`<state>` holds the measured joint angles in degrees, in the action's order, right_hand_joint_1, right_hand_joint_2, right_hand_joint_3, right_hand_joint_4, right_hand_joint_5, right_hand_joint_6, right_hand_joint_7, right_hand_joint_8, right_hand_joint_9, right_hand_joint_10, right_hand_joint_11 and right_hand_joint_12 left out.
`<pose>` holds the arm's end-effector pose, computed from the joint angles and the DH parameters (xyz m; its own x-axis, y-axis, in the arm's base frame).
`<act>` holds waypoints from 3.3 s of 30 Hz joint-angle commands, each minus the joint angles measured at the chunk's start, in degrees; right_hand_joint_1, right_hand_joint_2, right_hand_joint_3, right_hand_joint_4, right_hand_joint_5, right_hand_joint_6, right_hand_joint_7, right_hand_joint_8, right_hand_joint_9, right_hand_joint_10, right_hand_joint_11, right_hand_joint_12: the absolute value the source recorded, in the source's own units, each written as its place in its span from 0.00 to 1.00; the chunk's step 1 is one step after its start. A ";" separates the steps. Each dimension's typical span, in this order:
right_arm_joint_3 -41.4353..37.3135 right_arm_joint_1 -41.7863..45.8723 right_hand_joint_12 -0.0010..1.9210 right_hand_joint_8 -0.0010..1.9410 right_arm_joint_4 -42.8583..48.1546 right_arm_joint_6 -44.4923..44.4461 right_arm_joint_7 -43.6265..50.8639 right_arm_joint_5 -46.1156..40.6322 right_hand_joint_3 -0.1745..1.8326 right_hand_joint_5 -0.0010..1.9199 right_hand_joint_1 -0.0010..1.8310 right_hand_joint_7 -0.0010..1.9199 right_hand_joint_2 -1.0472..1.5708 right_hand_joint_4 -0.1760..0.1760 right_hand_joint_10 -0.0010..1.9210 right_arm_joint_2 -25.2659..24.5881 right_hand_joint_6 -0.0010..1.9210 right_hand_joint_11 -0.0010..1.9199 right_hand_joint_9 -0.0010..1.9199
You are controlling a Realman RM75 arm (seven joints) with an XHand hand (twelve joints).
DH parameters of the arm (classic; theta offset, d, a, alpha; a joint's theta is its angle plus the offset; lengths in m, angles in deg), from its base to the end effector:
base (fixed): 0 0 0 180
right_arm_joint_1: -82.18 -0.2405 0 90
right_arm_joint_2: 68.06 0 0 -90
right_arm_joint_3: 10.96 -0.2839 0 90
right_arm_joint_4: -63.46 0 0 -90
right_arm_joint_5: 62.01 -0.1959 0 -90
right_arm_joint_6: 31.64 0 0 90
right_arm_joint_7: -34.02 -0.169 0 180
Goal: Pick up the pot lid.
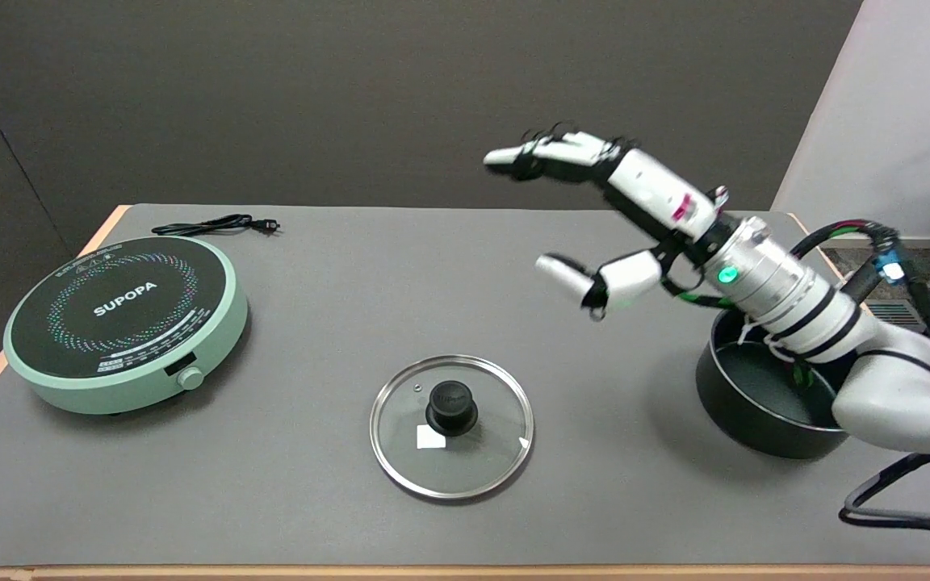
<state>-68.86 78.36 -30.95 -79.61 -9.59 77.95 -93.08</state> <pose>-0.1321 -0.3072 0.3507 0.8501 0.0600 0.5232 -0.3653 -0.6486 0.6678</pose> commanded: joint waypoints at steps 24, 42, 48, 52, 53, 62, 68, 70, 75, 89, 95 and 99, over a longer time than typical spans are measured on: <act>32.19 -18.46 0.30 0.09 -0.43 15.55 9.78 1.75 0.59 0.25 0.40 0.28 0.60 0.92 0.16 -10.23 0.11 0.18 0.29; 42.34 -27.27 0.28 0.09 2.79 22.16 21.82 1.75 0.60 0.21 0.44 0.24 0.59 0.89 0.15 -14.97 0.09 0.17 0.27; 49.99 -30.72 0.28 0.08 3.31 22.57 30.82 1.75 0.60 0.19 0.45 0.23 0.58 0.86 0.14 -15.13 0.08 0.16 0.26; 51.28 -31.13 0.27 0.08 4.45 21.88 36.31 1.68 0.60 0.18 0.45 0.21 0.58 0.84 0.13 -15.13 0.08 0.16 0.24; 51.04 -31.05 0.27 0.08 4.54 21.78 36.66 1.67 0.60 0.18 0.45 0.21 0.58 0.84 0.13 -15.13 0.08 0.15 0.24; 45.63 -31.12 0.27 0.08 3.35 20.74 38.84 1.67 0.60 0.18 0.45 0.21 0.58 0.83 0.13 -12.90 0.08 0.15 0.25; 44.32 -31.75 0.27 0.08 2.69 21.13 38.84 1.67 0.60 0.18 0.45 0.21 0.58 0.83 0.14 -11.93 0.08 0.16 0.25; 44.32 -31.92 0.27 0.08 3.40 21.22 38.84 1.67 0.60 0.18 0.45 0.21 0.58 0.83 0.14 -11.93 0.08 0.16 0.25; 45.82 -32.33 0.27 0.08 5.86 21.70 38.62 1.67 0.60 0.18 0.45 0.21 0.59 0.84 0.14 -11.93 0.08 0.16 0.25; 46.32 -31.28 0.26 0.08 6.76 21.55 38.36 1.67 0.61 0.19 0.45 0.22 0.59 0.84 0.13 -10.01 0.08 0.16 0.25; 46.31 -31.83 0.26 0.08 6.76 21.38 38.36 1.67 0.61 0.19 0.45 0.22 0.59 0.84 0.13 -10.01 0.08 0.16 0.26; 46.55 -32.63 0.26 0.08 6.76 21.45 38.36 1.67 0.60 0.20 0.45 0.22 0.59 0.85 0.14 -10.09 0.09 0.16 0.26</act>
<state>-22.78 46.91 -24.82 -58.14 28.35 79.62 -103.79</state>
